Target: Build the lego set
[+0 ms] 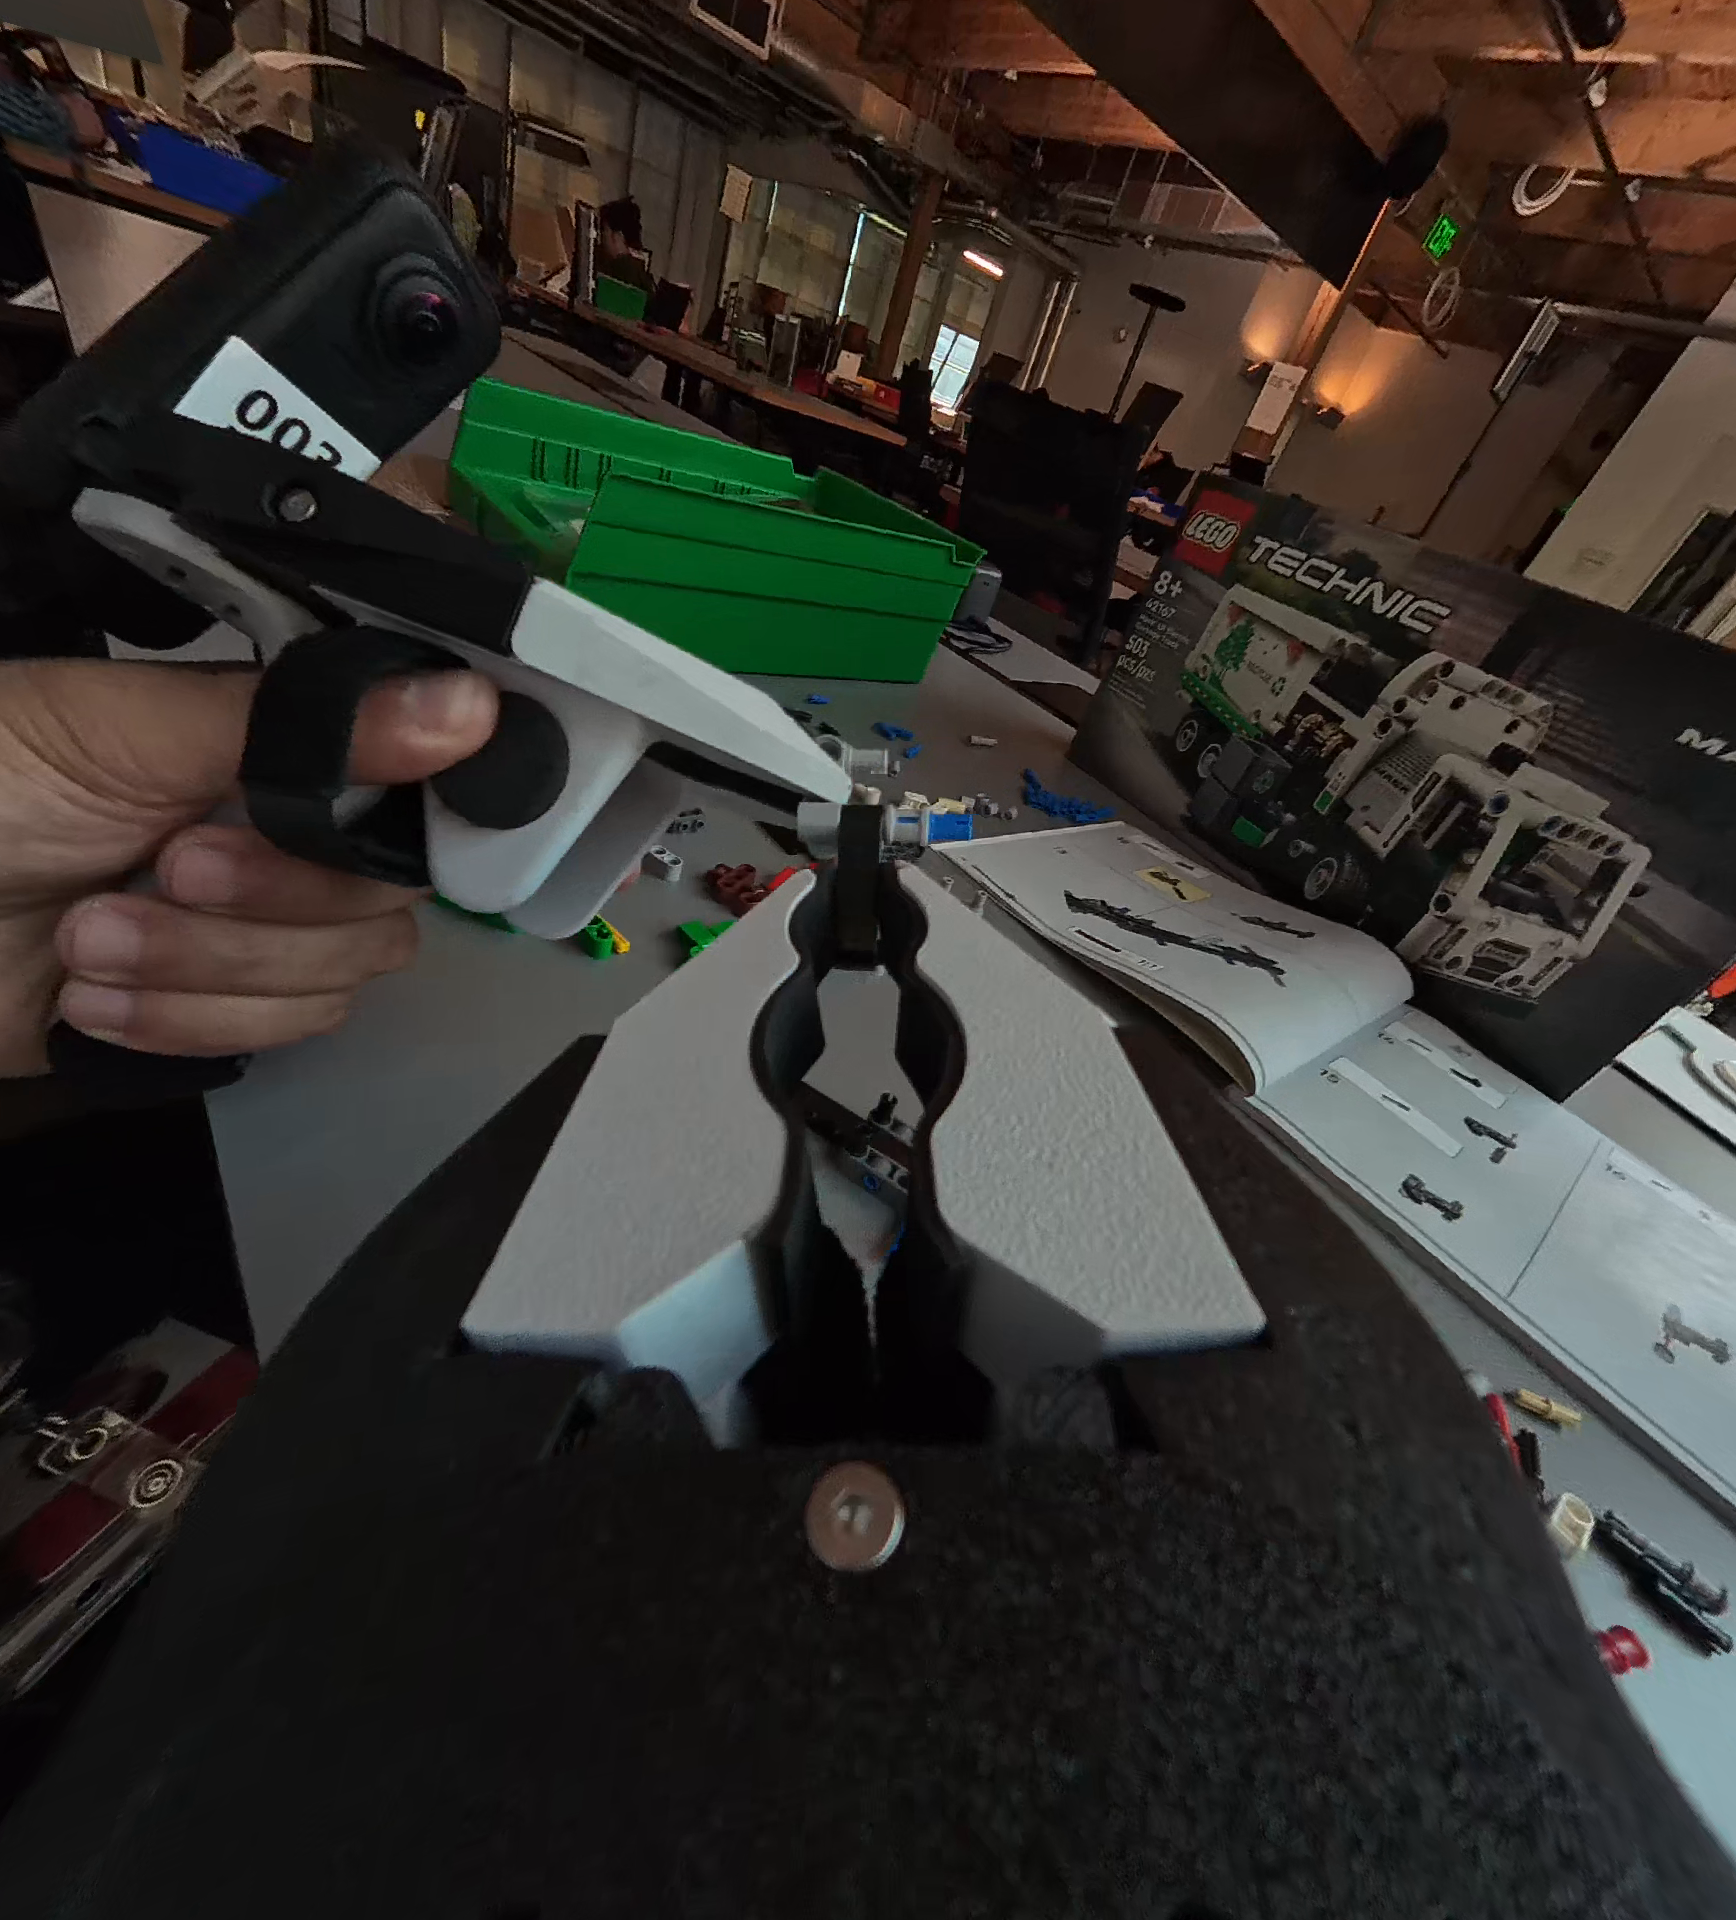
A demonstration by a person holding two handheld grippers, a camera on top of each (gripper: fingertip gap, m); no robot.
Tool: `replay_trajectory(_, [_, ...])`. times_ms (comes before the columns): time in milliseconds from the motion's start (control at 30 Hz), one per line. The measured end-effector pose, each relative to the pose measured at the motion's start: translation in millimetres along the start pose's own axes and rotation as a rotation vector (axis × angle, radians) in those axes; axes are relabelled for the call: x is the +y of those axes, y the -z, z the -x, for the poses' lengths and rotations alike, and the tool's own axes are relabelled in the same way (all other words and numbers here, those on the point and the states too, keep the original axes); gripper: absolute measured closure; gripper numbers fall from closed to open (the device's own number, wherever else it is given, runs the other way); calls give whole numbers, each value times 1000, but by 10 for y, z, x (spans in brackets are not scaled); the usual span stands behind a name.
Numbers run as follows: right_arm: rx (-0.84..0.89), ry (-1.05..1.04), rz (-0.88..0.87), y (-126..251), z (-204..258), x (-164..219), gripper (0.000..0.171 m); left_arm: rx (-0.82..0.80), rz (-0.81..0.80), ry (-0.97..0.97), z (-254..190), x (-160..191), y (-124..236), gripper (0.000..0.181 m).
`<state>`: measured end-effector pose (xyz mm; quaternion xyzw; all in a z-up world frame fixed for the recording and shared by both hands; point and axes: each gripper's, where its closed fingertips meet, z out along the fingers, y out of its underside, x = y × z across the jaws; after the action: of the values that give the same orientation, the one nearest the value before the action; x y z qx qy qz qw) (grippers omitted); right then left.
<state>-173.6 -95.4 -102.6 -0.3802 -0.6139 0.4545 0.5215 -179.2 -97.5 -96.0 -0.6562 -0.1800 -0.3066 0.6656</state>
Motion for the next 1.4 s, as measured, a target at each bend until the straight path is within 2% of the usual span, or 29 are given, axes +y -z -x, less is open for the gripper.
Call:
replay_trajectory(233, [-22, -60, -5, -6, -18, 7, 167, 42, 5, 27, -5, -15, 2, 175])
replay_trajectory(367, [-71, -137, -26, 14, -21, -13, 167, 59, 25, -65, -51, -57, 88, 175])
replay_trajectory(467, [-140, -188, -20, 14, 16, -10, 167, 91, 137, -216, -152, 17, 131, 173])
replay_trajectory(633, [-295, -239, -20, 54, 77, -83, 167, 63, 323, -486, -115, 94, 234, 152])
replay_trajectory(700, [-420, -259, -21, 100, 192, -114, 167, 108, 399, -564, -156, 147, 255, 152])
replay_trajectory(833, [-524, -280, -31, 155, 228, -163, 167, 196, 536, -704, -229, 271, 261, 152])
replay_trajectory(967, [-550, -231, 8, 166, 283, -116, 167, 195, 532, -770, -250, 218, 221, 162])
replay_trajectory(1400, [-549, -174, 29, 162, 343, -49, 167, 207, 568, -839, -219, 263, 286, 163])
